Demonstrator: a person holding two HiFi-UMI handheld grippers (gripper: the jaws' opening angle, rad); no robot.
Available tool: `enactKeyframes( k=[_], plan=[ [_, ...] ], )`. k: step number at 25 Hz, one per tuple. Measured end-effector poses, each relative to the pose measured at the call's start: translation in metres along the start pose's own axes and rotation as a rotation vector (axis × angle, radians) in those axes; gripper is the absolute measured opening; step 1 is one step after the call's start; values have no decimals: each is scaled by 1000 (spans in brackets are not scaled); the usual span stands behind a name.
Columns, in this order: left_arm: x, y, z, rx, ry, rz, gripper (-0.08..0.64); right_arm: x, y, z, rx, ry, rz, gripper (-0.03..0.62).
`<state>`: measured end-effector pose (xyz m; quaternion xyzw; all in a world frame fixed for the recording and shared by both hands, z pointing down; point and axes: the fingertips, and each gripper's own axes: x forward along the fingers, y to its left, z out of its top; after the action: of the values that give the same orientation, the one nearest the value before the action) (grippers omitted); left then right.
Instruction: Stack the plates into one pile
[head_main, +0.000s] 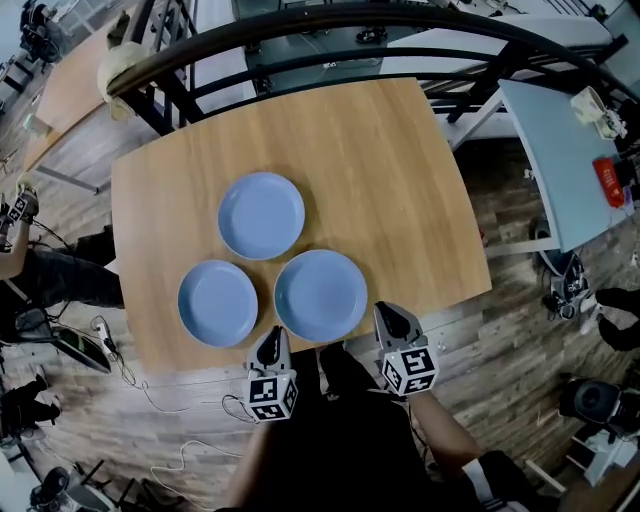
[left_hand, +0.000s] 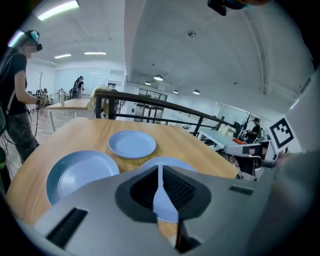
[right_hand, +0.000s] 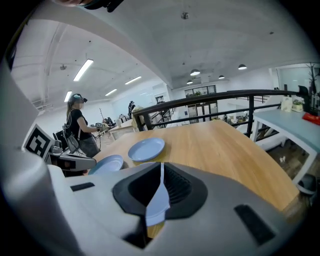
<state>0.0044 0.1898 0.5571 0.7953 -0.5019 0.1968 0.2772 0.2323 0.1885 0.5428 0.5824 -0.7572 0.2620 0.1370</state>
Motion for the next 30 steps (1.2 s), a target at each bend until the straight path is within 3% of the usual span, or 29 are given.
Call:
enactKeyframes(
  k=[12, 16, 25, 28, 30],
  plan=[
    [44, 35, -59, -74, 161, 4, 38, 52, -17, -60, 10, 172, -45, 35],
    [57, 40, -69, -97, 194, -2, 84, 64, -28, -76, 28, 221, -53, 35],
    [72, 51, -97, -130, 255, 1, 101, 80, -35, -103, 42, 302, -44, 40],
    [74, 55, -102, -141, 259, 7, 103, 85, -36, -115, 57, 330, -41, 54],
    [75, 57, -104, -143, 264, 7, 103, 86, -36, -121, 69, 346, -42, 97]
  ],
)
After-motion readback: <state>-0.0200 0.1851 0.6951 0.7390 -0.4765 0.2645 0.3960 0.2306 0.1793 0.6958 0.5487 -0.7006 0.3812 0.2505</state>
